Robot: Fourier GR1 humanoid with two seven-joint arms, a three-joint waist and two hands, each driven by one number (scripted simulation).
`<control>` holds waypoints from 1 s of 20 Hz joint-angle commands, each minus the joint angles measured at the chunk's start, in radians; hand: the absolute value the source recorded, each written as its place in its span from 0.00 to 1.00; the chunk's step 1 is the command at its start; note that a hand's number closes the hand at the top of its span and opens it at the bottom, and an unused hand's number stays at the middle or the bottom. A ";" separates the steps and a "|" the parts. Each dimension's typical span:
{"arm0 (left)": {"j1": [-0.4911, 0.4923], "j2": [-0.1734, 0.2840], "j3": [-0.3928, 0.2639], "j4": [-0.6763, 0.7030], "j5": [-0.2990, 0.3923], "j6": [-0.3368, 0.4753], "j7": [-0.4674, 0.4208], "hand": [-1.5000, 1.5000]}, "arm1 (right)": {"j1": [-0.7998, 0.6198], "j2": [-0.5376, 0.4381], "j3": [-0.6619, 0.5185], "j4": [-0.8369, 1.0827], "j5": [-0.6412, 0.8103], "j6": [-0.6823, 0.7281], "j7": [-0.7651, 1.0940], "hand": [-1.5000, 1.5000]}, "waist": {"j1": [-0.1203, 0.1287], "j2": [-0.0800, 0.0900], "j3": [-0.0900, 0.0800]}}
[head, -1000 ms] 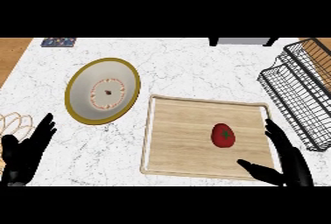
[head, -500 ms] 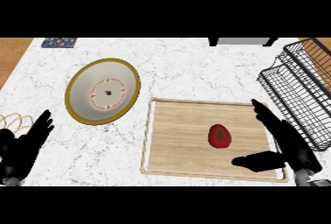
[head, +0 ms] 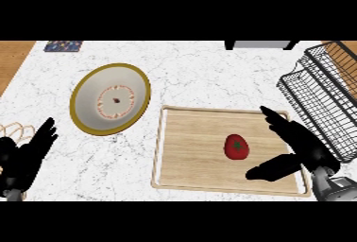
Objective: Pick the tomato from the tray and place it in the tiered basket
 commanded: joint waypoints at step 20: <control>-0.016 -0.147 0.141 -0.019 -0.176 -0.076 0.080 0.50 | 0.082 0.105 -0.153 0.121 0.072 0.212 -0.075 0.00 | -0.002 0.001 0.001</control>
